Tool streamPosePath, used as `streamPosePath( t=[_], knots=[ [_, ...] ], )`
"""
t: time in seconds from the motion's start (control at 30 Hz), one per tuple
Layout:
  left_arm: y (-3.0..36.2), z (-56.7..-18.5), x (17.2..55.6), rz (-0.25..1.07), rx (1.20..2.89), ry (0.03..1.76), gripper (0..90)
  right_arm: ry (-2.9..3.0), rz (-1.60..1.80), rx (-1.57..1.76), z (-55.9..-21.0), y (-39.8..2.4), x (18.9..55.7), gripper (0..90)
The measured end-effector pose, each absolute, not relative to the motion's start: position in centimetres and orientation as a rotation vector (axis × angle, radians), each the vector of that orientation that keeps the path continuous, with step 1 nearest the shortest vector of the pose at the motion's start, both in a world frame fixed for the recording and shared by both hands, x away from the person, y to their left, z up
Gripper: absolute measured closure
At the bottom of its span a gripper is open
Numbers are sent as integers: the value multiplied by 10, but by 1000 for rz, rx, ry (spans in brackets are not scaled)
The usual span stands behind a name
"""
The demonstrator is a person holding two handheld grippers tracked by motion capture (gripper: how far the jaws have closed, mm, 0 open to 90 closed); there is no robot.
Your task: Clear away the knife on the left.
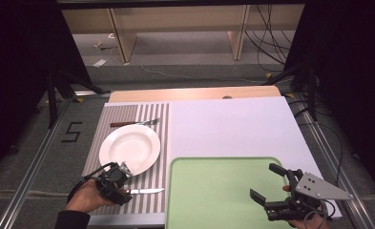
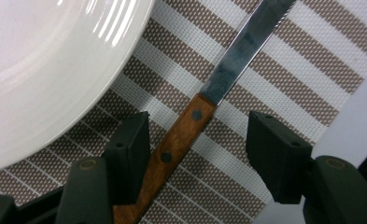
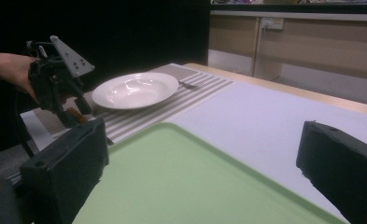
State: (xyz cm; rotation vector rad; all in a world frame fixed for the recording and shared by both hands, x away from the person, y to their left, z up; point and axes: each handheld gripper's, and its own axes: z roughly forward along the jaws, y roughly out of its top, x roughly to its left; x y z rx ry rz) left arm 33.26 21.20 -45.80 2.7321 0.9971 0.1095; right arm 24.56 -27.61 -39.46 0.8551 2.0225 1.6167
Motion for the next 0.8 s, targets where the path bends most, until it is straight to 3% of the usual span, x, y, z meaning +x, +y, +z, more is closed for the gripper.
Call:
streamPosePath(
  t=[0.23,0.37,0.7,0.8],
  knots=[
    [206,-462,337,83,2770,971,480,2025,1621,851,-395,-276,246,34],
    [209,-460,343,34,2750,1130,579,2027,1620,850,-395,-276,247,37],
    [195,-459,342,74,2883,1015,757,2041,1616,842,-396,-273,247,40],
    [194,-459,342,75,2892,999,767,2046,1611,844,-396,-272,247,40]
  ],
)
